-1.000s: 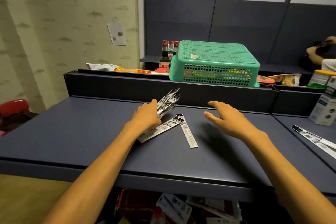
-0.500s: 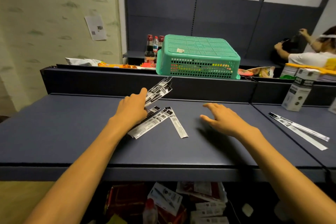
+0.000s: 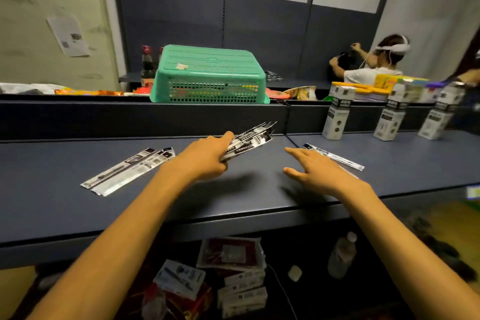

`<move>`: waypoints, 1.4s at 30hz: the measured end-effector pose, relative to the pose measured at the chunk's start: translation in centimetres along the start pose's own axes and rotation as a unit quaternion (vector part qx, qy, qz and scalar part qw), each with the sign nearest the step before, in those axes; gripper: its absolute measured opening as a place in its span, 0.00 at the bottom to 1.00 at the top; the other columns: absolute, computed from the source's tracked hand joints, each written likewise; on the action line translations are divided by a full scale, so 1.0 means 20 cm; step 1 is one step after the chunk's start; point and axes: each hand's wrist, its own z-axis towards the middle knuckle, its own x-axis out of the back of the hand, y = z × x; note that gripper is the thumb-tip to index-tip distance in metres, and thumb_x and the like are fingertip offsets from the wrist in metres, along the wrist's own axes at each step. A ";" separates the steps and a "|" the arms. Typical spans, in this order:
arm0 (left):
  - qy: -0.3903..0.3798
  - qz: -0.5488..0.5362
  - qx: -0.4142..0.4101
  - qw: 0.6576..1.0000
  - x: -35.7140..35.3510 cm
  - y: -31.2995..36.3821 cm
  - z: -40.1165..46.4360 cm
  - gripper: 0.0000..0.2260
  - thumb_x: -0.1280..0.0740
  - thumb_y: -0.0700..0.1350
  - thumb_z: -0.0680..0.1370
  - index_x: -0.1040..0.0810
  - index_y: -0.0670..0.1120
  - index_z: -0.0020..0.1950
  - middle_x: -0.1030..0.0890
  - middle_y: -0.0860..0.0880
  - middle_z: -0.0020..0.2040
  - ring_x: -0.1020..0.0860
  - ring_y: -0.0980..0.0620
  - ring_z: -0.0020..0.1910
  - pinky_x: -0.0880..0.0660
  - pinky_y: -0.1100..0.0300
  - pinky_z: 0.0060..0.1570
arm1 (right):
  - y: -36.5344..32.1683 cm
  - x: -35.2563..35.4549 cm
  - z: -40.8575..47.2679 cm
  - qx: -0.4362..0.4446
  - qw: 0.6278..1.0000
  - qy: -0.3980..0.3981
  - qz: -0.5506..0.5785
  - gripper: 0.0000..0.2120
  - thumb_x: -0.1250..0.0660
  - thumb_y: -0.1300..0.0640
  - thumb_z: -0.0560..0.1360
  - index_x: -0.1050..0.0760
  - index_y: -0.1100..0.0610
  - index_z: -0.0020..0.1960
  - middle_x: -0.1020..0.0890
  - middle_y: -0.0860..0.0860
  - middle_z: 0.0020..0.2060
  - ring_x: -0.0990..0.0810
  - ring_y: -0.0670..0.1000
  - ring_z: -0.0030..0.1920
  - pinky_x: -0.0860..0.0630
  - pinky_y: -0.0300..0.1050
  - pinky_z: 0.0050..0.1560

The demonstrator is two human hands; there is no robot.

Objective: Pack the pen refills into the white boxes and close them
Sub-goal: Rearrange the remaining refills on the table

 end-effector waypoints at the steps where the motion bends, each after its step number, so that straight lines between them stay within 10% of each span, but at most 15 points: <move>1: -0.006 -0.021 -0.008 1.000 -0.02 0.09 0.04 0.16 0.36 0.43 0.75 0.35 0.49 0.60 0.22 0.43 0.48 0.24 0.42 0.42 0.24 0.49 0.41 | 0.09 0.01 -0.06 -0.009 1.000 0.006 0.002 0.31 0.43 0.41 0.81 0.46 0.49 0.79 0.39 0.50 0.77 0.38 0.53 0.75 0.39 0.51 0.72; 17: -0.062 -0.040 -0.039 0.997 -0.32 1.46 0.56 0.14 0.33 0.44 0.76 0.34 0.49 0.58 0.24 0.45 0.47 0.25 0.47 0.43 0.24 0.49 0.45 | 1.51 0.11 -0.67 -0.116 0.991 -0.028 0.063 0.31 0.43 0.38 0.80 0.46 0.48 0.79 0.37 0.50 0.76 0.38 0.53 0.74 0.36 0.56 0.72; 42: -0.049 0.101 0.125 0.986 -0.68 1.85 1.65 0.21 0.34 0.44 0.76 0.38 0.46 0.66 0.24 0.43 0.58 0.24 0.42 0.56 0.28 0.52 0.50 | 2.58 0.12 0.35 -0.035 0.992 0.060 0.102 0.27 0.42 0.41 0.80 0.40 0.48 0.76 0.32 0.50 0.73 0.35 0.52 0.72 0.33 0.53 0.69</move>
